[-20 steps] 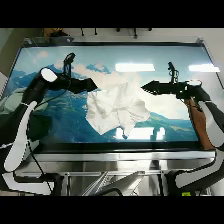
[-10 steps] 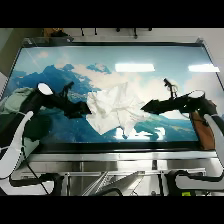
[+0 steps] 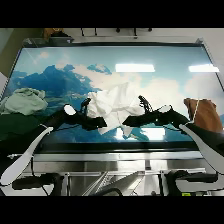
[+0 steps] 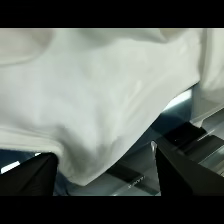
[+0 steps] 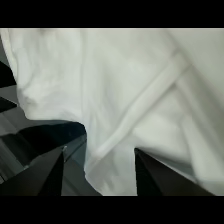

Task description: Fold the shirts.

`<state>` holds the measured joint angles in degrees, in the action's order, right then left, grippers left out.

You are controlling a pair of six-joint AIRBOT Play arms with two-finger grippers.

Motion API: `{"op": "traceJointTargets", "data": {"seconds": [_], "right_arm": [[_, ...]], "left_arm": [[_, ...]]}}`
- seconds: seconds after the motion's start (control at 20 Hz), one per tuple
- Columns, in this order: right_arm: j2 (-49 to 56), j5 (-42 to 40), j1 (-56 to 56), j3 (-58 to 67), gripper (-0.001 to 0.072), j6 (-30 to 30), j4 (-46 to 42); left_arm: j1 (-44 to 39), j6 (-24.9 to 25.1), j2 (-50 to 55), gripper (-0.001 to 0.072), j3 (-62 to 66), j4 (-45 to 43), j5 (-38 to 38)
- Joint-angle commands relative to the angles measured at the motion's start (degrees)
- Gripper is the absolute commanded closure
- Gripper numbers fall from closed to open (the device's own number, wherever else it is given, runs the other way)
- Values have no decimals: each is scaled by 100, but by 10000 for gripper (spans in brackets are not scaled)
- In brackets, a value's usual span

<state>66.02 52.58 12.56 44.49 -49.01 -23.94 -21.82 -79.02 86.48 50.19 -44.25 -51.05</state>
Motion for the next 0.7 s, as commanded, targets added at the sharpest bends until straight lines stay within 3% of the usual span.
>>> {"op": "traceJointTargets", "data": {"seconds": [0.0,0.05,0.1,0.15,0.25,0.35,0.5,0.65], "right_arm": [[116,-490,297,-26,421,258,391],[118,-566,299,-22,444,258,435],[118,-621,302,-20,621,321,564],[116,-699,299,-17,690,415,748],[101,-654,245,142,692,621,1034],[-92,-57,-87,852,692,614,1038],[-748,866,-1113,2870,692,431,1325],[-1325,1049,-2229,5174,692,313,1436]], "left_arm": [[-319,55,326,279,356,-79,297],[-319,63,343,460,461,-81,249],[-304,105,343,596,568,-83,164],[-269,173,341,681,684,-79,44],[-155,208,284,681,1005,-79,-308],[127,254,-98,682,1526,-85,-671],[957,96,-1099,682,3040,-70,-1419],[1904,-129,-1956,682,5230,-70,-1805]]}}
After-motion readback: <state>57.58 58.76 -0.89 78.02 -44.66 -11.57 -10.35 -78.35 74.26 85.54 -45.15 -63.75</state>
